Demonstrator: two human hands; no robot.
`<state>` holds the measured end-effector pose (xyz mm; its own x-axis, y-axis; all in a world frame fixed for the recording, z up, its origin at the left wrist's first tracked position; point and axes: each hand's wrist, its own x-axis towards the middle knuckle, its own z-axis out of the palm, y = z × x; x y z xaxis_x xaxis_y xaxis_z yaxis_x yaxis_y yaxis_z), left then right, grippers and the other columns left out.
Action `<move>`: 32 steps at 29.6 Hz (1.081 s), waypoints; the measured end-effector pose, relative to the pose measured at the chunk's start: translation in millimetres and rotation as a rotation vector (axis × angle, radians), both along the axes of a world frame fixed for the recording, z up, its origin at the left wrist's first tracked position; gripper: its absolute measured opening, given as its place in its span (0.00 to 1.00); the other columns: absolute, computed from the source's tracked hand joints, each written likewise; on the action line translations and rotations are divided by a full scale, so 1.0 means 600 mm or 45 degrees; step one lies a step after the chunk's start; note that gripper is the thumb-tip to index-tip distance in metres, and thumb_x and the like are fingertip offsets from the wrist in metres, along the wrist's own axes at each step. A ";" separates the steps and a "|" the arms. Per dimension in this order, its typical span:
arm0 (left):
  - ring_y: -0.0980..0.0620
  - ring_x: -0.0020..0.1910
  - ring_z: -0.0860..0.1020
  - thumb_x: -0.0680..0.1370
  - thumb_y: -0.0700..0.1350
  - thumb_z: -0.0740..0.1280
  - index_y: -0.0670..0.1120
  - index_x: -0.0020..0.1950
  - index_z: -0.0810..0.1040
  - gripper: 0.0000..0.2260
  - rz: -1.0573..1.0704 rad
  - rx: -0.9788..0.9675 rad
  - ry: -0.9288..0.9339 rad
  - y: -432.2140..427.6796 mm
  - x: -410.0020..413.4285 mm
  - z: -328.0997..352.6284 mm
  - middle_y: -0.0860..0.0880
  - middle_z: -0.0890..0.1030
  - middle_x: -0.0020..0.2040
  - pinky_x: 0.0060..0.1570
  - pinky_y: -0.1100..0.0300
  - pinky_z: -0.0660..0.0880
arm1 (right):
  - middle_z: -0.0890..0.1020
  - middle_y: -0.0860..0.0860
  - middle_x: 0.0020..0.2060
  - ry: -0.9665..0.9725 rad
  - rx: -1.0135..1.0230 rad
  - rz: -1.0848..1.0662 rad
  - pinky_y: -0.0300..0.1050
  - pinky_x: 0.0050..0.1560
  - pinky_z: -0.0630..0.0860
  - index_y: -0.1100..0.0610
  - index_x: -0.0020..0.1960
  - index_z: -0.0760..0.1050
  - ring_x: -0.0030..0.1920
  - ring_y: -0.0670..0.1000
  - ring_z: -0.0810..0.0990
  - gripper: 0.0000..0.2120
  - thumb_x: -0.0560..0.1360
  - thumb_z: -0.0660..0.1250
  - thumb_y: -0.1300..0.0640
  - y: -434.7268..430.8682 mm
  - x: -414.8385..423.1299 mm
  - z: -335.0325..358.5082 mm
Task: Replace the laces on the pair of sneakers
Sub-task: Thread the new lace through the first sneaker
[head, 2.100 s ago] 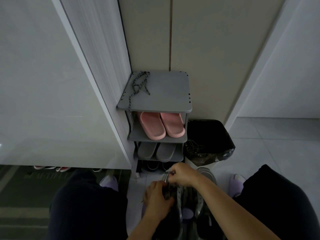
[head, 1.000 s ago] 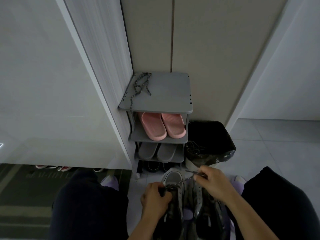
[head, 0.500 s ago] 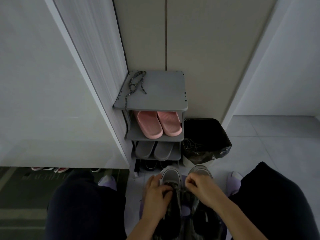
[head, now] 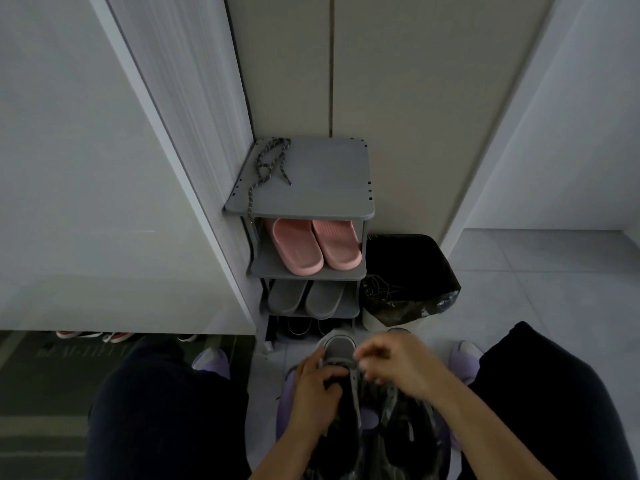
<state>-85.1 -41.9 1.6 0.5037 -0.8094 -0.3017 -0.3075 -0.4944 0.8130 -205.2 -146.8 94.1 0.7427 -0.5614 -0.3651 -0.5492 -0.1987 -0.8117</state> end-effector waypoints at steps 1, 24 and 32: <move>0.55 0.69 0.62 0.72 0.33 0.61 0.63 0.39 0.75 0.22 -0.002 0.000 -0.008 -0.001 0.001 0.001 0.55 0.66 0.66 0.72 0.58 0.59 | 0.83 0.50 0.40 0.131 -0.092 0.120 0.35 0.41 0.76 0.50 0.45 0.78 0.41 0.47 0.82 0.05 0.75 0.66 0.59 0.010 0.005 -0.011; 0.53 0.67 0.60 0.74 0.43 0.67 0.48 0.47 0.82 0.05 -0.196 0.053 -0.323 -0.023 0.023 0.003 0.53 0.66 0.65 0.57 0.72 0.56 | 0.74 0.50 0.54 0.364 -0.380 0.144 0.44 0.51 0.71 0.53 0.57 0.70 0.54 0.51 0.75 0.14 0.74 0.62 0.48 0.022 0.025 -0.088; 0.55 0.53 0.72 0.71 0.35 0.70 0.46 0.34 0.80 0.08 -0.011 -0.052 -0.099 -0.010 0.041 0.012 0.52 0.71 0.50 0.47 0.81 0.63 | 0.68 0.50 0.54 0.615 -0.683 0.108 0.50 0.61 0.62 0.48 0.48 0.67 0.62 0.54 0.66 0.15 0.68 0.62 0.41 0.029 0.027 -0.065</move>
